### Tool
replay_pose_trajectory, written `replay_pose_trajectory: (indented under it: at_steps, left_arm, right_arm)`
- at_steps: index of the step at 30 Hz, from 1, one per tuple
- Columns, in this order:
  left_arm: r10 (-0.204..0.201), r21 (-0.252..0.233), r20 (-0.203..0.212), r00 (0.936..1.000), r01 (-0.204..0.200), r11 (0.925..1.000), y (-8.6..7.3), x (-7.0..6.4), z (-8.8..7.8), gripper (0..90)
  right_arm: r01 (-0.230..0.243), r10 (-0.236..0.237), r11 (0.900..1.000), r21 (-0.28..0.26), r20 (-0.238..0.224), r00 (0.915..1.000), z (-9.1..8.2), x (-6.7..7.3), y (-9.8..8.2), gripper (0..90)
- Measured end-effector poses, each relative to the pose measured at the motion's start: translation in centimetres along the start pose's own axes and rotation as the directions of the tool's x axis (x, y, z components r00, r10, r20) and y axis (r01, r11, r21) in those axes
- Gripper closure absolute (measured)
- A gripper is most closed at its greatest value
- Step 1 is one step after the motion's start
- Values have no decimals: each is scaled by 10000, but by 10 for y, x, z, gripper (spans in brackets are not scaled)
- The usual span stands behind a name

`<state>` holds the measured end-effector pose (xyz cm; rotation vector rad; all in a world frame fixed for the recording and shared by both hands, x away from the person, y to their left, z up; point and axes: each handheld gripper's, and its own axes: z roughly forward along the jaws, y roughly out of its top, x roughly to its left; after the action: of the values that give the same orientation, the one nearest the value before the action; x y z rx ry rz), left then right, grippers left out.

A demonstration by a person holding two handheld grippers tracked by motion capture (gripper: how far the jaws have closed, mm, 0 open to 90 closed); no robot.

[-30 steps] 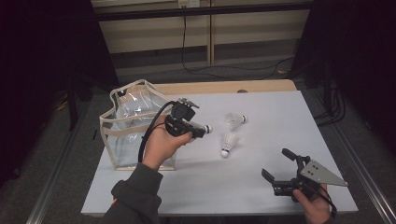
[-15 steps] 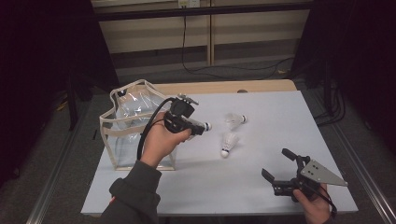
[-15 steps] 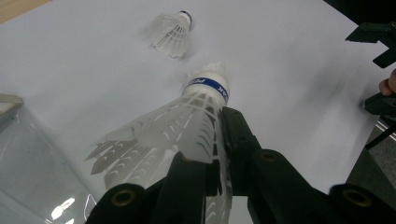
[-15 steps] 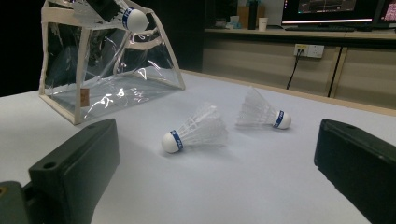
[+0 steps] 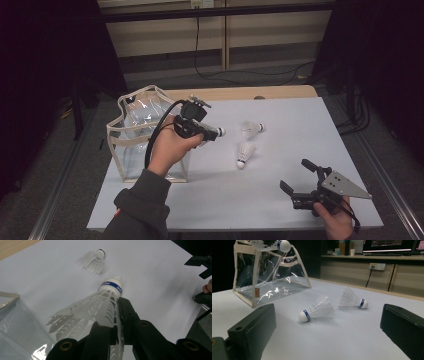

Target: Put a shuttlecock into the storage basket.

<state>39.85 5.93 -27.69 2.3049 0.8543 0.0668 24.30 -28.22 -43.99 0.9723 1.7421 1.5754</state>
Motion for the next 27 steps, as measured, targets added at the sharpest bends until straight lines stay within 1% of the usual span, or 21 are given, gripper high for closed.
replay_pose_trajectory:
  at_steps: [2, 4, 5, 7, 14, 17, 18, 23, 26, 27]
  left_arm:
    - [62, 68, 85, 9999, -62, 10000, 1, 1, -1, 871]
    - [-6, 17, -11, 10000, 6, 10000, 2, 0, -1, 871]
    - [38, 34, 8, 10000, -38, 10000, 3, 1, -2, 871]
    - [-36, 18, -27, 10000, 37, 10000, 4, 2, -3, 871]
    - [-106, 78, 21, 9999, 106, 9999, 7, 6, -8, 870]
    - [-173, 38, -13, 9998, 173, 9998, 8, 6, -9, 870]
    - [-131, 61, -39, 9999, 131, 9999, 9, 6, -10, 870]
    - [-119, 138, 35, 9999, 119, 9998, 11, 6, -12, 869]
    - [-120, 131, 13, 9999, 120, 9998, 13, 7, -13, 869]
    - [-177, 94, 16, 9998, 177, 9998, 13, 7, -13, 869]
  right_arm:
    - [-3, 3, 10000, 12, 26, 10000, 0, 0, 0, 0]
    - [-10, 10, 10000, 14, 57, 10000, 1, 0, 0, 0]
    - [-47, 47, 10000, 49, 67, 10000, 1, 0, 0, 0]
    - [-38, 37, 10000, 65, 85, 10000, 0, -1, 0, 0]
    - [-45, 44, 10000, 76, 130, 9999, 0, -2, 0, 0]
    - [-49, 49, 10000, 53, 116, 9999, 0, -3, 0, 0]
    - [-47, 46, 10000, 60, 110, 9999, 0, -3, -1, 0]
    - [-38, 37, 10000, 70, 110, 9999, 1, -2, -1, 0]
    - [-31, 30, 10000, 61, 106, 9999, 1, -2, 0, 0]
    - [-34, 34, 10000, 50, 109, 9999, 1, -1, 0, 0]
